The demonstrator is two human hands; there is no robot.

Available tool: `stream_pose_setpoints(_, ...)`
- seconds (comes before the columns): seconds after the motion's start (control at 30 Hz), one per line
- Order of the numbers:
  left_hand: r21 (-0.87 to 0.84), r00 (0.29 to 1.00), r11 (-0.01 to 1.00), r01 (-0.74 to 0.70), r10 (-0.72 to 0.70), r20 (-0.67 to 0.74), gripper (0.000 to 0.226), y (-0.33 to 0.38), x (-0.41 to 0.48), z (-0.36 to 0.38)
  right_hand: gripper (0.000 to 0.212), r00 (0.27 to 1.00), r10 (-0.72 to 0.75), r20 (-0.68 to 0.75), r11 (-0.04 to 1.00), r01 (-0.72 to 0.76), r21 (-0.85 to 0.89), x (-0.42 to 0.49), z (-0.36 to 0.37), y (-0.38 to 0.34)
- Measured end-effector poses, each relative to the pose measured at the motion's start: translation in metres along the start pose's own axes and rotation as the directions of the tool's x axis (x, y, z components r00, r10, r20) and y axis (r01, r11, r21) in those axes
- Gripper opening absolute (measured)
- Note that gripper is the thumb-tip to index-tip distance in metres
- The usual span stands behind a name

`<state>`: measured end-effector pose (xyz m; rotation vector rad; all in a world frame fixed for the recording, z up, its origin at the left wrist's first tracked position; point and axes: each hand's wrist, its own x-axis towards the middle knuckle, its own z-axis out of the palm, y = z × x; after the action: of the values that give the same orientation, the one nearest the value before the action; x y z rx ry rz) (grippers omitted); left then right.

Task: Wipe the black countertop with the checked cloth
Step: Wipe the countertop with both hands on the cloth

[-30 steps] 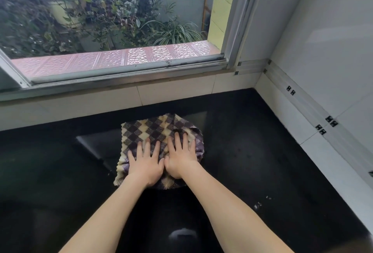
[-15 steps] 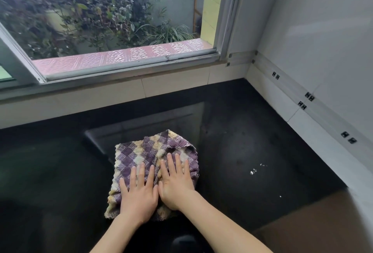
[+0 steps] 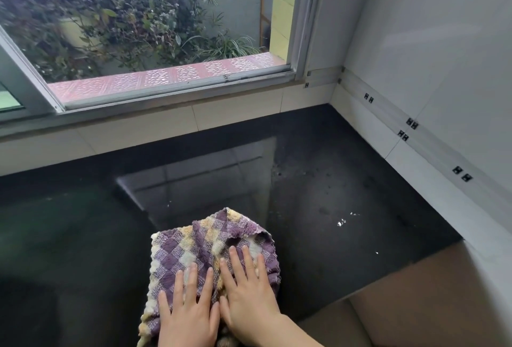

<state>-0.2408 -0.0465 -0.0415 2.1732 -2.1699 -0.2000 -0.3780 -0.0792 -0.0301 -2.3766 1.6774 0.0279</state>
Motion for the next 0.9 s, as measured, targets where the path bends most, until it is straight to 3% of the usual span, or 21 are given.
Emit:
stream_pose_setpoints(0.1,-0.014,0.996,0.997,-0.07,0.069,-0.049,0.05,0.013,-0.006,-0.001,0.07,0.997,0.011,-0.082,0.999,-0.015,-0.05,-0.014,0.006,0.013)
stream_pose_setpoints(0.23,-0.017,0.987,0.99,-0.143,0.141,-0.075,0.066,0.033,0.0,0.005,0.074,0.983,0.067,-0.17,0.996,-0.075,-0.042,-0.022,0.009,0.033)
stream_pose_setpoints(0.47,0.024,0.974,0.977,-0.211,0.212,-0.081,0.062,0.092,0.021,0.019,0.076,0.955,0.176,-0.239,0.982,-0.188,-0.028,-0.036,0.005,0.092)
stream_pose_setpoints(0.6,-0.037,0.985,0.984,-0.174,0.173,-0.026,0.048,0.114,0.042,0.015,0.074,0.961,0.187,-0.204,0.982,-0.189,0.008,-0.021,-0.004,0.115)
stream_pose_setpoints(0.9,-0.08,0.993,0.997,-0.014,0.023,0.119,0.051,0.124,0.111,-0.001,0.068,0.978,0.181,-0.102,0.983,-0.178,0.032,0.052,-0.029,0.142)
